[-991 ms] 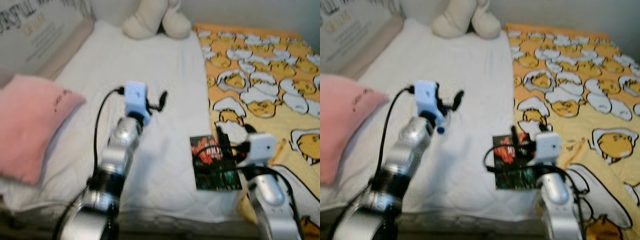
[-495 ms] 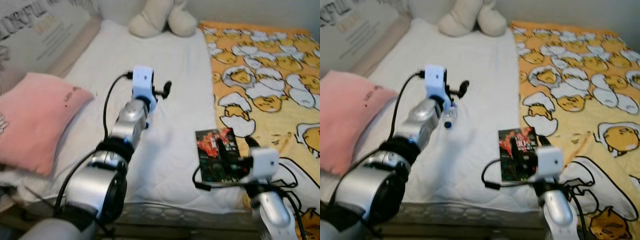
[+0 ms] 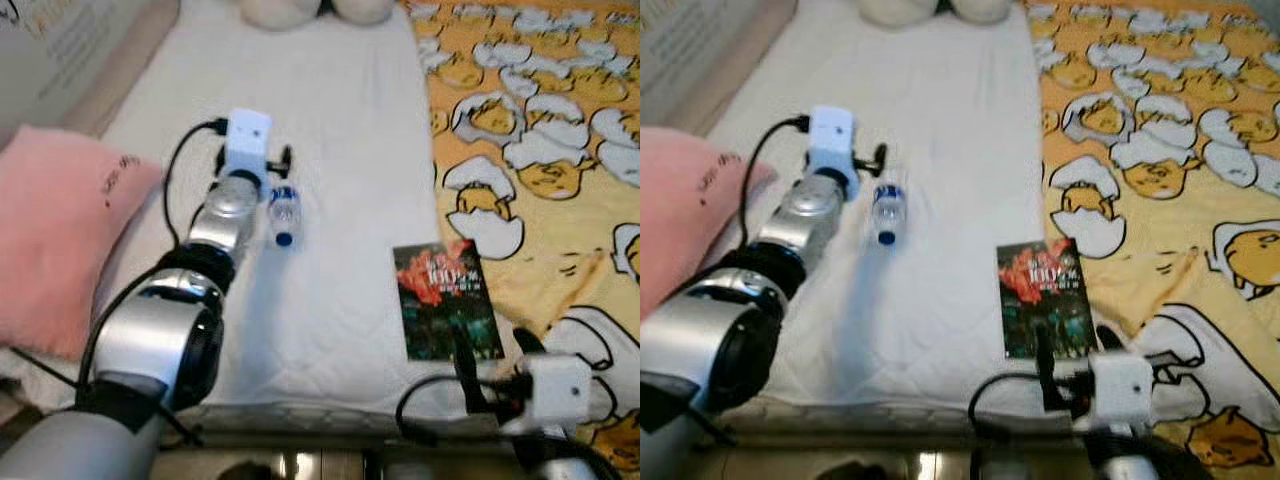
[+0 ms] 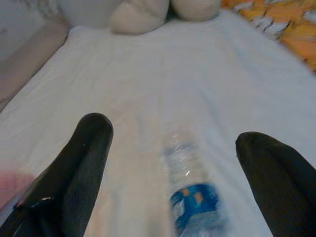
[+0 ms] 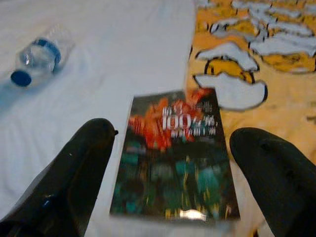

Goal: Clean up the room

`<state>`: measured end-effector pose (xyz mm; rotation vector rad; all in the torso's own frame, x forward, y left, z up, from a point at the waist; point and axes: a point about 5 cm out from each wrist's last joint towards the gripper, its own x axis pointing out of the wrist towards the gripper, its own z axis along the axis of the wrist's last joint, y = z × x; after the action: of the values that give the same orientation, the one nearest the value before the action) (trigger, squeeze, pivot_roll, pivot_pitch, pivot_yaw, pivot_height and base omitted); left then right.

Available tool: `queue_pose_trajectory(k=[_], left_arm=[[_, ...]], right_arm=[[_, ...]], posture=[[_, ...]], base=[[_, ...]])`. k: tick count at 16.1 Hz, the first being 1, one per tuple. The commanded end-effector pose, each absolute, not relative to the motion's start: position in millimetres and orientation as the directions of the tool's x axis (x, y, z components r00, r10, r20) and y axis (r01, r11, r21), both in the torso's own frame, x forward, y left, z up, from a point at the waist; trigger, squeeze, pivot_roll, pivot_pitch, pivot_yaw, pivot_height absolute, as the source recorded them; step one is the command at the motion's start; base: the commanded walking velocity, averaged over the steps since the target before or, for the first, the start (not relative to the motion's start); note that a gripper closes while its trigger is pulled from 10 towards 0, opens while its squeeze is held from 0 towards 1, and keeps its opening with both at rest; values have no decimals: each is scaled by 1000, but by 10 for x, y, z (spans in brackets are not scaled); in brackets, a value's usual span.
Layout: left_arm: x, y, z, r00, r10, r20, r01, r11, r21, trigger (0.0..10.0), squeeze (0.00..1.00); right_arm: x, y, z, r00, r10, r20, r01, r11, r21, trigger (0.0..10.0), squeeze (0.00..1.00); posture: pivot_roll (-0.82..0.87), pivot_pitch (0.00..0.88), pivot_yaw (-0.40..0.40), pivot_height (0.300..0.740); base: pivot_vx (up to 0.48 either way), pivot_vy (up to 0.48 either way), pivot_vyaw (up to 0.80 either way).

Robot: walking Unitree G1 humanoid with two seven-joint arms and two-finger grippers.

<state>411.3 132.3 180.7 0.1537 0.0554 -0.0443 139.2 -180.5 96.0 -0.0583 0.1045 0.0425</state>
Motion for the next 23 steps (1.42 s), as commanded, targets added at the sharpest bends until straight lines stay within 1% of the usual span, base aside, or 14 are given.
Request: queue_pose_trajectory(k=[1,2,3,5,6,8,9,12,15,17,20,22,23], left_arm=[[4107,1376,1768,997,-16,-79,28,987,155,10000,0],[4101,1401,1743,996,-5,-90,18,989,149,10000,0],[4091,1457,1707,994,15,-104,-1,991,136,10000,0],[4087,1488,1693,993,26,-111,-11,991,133,10000,0],[4085,1523,1687,993,37,-116,-21,991,135,10000,0],[4078,1629,1671,989,76,-127,-54,984,169,10000,0],[4074,1653,1662,987,88,-131,-64,982,179,10000,0],[4063,1694,1631,984,96,-149,-74,987,144,10000,0],[4060,1621,1606,986,55,-159,-40,994,98,10000,0],[4060,1453,1590,987,-24,-161,20,999,-26,10000,0],[4060,1272,1595,981,-111,-158,101,992,-71,10000,0],[4056,1227,1585,978,-128,-167,118,991,-69,10000,0],[4049,1215,1566,976,-130,-177,123,991,-49,0,0]], right_arm=[[1291,-1768,1022,992,50,-115,-58,996,-65,10000,0],[1265,-1779,1031,991,47,-122,-56,996,-72,10000,0],[1167,-1790,1081,990,37,-136,-48,996,-78,10000,0],[1110,-1792,1111,989,35,-146,-46,996,-79,10000,0],[1038,-1794,1131,985,35,-167,-48,996,-79,10000,0],[797,-1792,1195,972,24,-232,-43,996,-79,10000,0],[756,-1791,1207,970,22,-244,-43,996,-79,10000,0],[659,-1768,1235,960,28,-278,-50,996,-73,10000,0],[653,-1758,1235,957,32,-289,-54,996,-69,10000,0],[636,-1751,1244,954,33,-298,-55,996,-66,10000,0],[642,-1743,1232,953,34,-301,-56,996,-63,10000,0],[653,-1741,1224,953,35,-302,-56,996,-62,10000,0],[669,-1745,1218,953,35,-301,-57,996,-62,10000,0]], posture=[[-360,286,39,740],[-360,286,39,740],[-378,328,22,740],[-384,343,18,740],[-397,367,11,740],[-428,414,6,740],[-431,425,3,740],[-429,448,1,740],[-427,451,3,740],[-425,450,5,740],[-423,447,9,740],[-423,445,9,740],[-421,441,11,740]], base=[[0,0,0],[0,0,0],[0,0,0],[0,0,0],[0,0,0],[0,0,0],[0,0,0],[0,0,0],[0,0,0],[0,0,0],[0,0,0],[0,0,0],[0,0,0]])
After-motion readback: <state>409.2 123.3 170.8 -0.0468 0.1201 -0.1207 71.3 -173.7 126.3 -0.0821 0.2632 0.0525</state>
